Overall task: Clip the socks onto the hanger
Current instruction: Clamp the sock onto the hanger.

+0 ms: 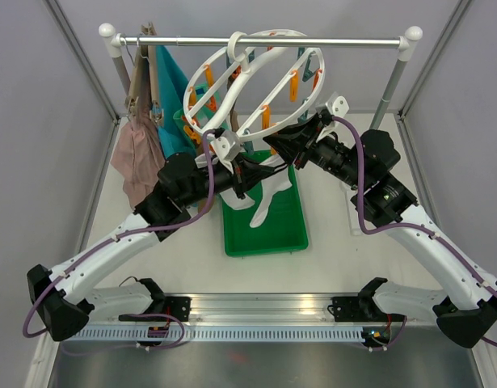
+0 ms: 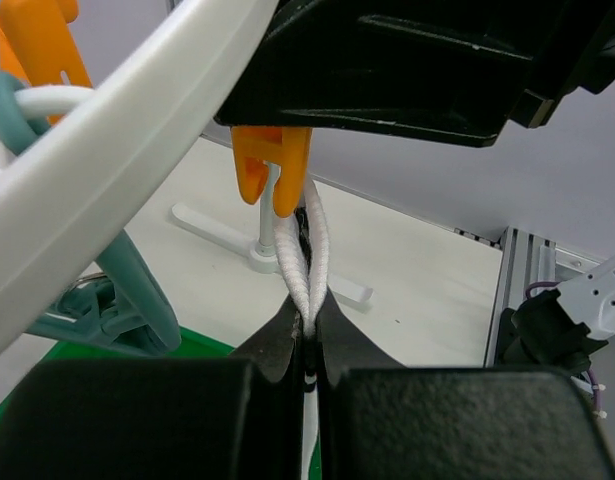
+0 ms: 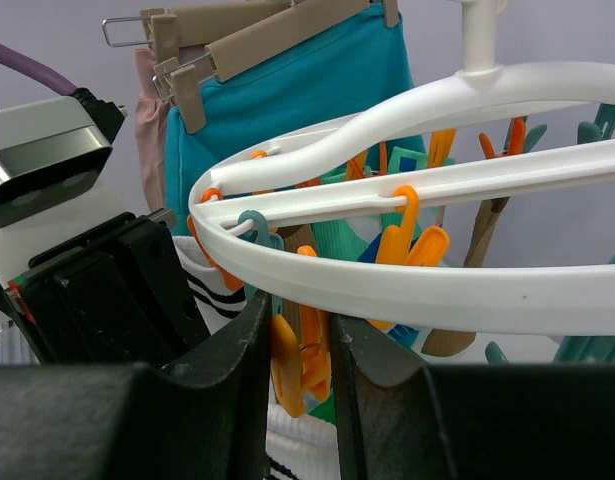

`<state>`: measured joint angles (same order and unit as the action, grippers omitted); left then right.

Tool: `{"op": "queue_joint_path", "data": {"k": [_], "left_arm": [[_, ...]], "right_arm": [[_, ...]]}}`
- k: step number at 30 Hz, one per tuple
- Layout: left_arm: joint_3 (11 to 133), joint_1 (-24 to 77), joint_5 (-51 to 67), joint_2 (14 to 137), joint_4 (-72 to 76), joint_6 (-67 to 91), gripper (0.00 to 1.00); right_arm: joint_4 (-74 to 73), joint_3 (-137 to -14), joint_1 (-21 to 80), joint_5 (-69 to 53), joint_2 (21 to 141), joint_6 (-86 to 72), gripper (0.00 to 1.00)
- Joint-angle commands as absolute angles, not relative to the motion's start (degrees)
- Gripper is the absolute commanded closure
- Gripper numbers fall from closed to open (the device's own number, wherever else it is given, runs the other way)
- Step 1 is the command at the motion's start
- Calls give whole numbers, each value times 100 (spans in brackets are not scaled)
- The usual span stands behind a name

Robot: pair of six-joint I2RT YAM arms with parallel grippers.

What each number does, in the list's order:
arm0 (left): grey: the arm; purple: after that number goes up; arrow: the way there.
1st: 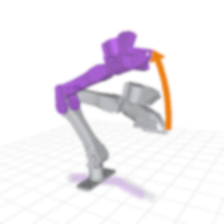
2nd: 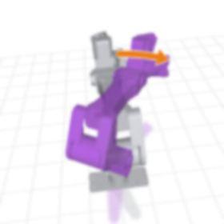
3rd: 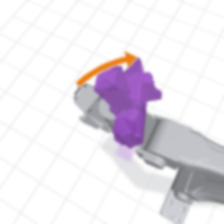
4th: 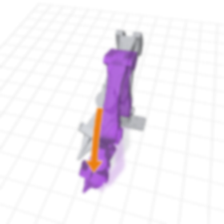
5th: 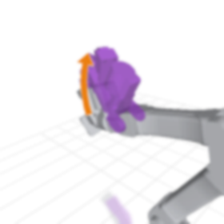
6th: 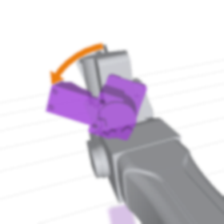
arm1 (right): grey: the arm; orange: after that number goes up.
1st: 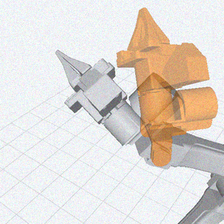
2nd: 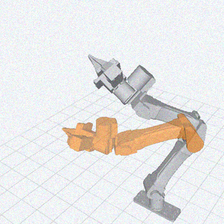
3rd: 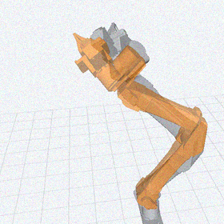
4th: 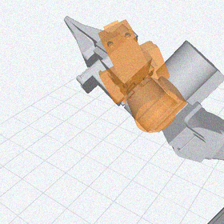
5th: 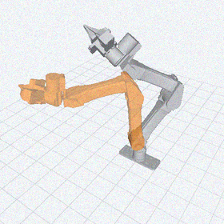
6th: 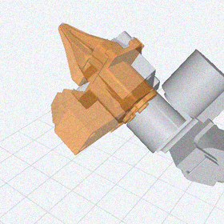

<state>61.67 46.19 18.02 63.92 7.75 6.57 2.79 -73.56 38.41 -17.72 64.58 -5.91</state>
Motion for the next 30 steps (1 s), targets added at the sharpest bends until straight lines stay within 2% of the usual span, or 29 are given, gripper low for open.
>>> {"op": "queue_joint_path", "data": {"k": [1,30], "left_arm": [[6442,4597,1653,6451,976,510,98],[6741,4597,1353,6601,896,334,98]], "right_arm": [[114,-7541,3894,-2013,6416,-527,100],[-211,-7532,3902,-2109,6425,-308,100]]}}
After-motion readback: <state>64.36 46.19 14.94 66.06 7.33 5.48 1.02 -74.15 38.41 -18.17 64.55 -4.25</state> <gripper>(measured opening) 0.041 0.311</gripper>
